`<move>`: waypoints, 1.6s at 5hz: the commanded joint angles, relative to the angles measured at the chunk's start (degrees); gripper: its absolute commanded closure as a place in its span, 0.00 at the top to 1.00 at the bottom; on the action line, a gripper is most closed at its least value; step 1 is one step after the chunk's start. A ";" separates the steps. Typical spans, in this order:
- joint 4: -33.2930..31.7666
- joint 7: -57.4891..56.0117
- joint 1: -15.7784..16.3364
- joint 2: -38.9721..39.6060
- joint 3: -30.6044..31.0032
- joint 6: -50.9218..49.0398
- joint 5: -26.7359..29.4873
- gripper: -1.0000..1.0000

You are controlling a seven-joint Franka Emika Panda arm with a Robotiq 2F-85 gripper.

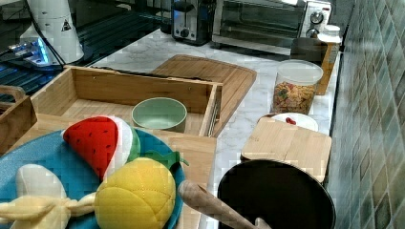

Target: Close the drawer.

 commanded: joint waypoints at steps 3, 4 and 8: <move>-14.64 -14.53 -2.58 -0.60 -1.65 14.82 -6.41 0.00; -17.17 -14.70 -3.21 0.09 -2.59 18.88 -7.65 0.00; -21.84 -19.78 -6.45 3.28 -4.88 26.21 -7.66 0.00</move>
